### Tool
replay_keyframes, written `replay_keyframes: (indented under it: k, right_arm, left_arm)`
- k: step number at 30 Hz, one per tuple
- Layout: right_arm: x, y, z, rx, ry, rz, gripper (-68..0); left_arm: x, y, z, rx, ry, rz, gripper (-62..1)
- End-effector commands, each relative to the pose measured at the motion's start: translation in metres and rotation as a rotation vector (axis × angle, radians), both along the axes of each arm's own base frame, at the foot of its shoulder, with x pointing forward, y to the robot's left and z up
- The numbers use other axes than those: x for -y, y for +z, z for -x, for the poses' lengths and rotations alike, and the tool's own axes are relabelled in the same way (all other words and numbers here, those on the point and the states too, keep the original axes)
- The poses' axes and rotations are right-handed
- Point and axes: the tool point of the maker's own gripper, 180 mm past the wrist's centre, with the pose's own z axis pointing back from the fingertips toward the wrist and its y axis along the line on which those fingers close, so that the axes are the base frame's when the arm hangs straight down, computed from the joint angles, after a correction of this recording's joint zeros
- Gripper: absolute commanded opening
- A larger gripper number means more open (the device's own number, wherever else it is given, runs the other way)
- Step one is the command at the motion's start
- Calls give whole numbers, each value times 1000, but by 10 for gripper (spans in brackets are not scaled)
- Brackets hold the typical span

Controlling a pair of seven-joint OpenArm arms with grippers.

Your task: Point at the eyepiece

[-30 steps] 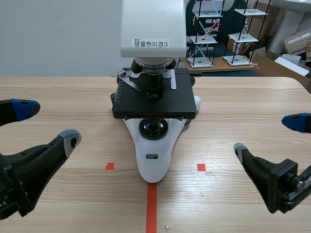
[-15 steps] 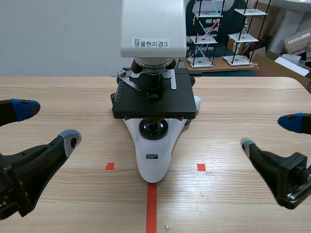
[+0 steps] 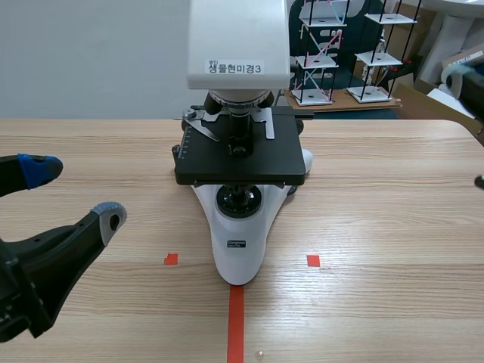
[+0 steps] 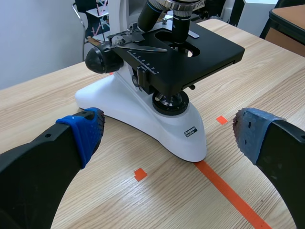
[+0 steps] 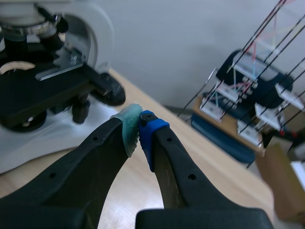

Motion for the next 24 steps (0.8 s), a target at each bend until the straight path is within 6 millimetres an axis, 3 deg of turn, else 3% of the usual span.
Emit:
replay_keyframes:
  k: [1,6,9,24]
  right_arm:
    - [-6,27,-7,86,39,9,-665]
    - [-12,78,-23,234,74,4,-665]
    - [-19,96,-32,279,87,27,-665]
    - [-57,114,-101,262,167,78,-665]
  left_arm:
    - [3,5,1,11,-6,20,-43]
    - [3,5,1,11,-6,20,-43]
    - [3,5,1,11,-6,20,-43]
    - [3,5,1,11,-6,20,-43]
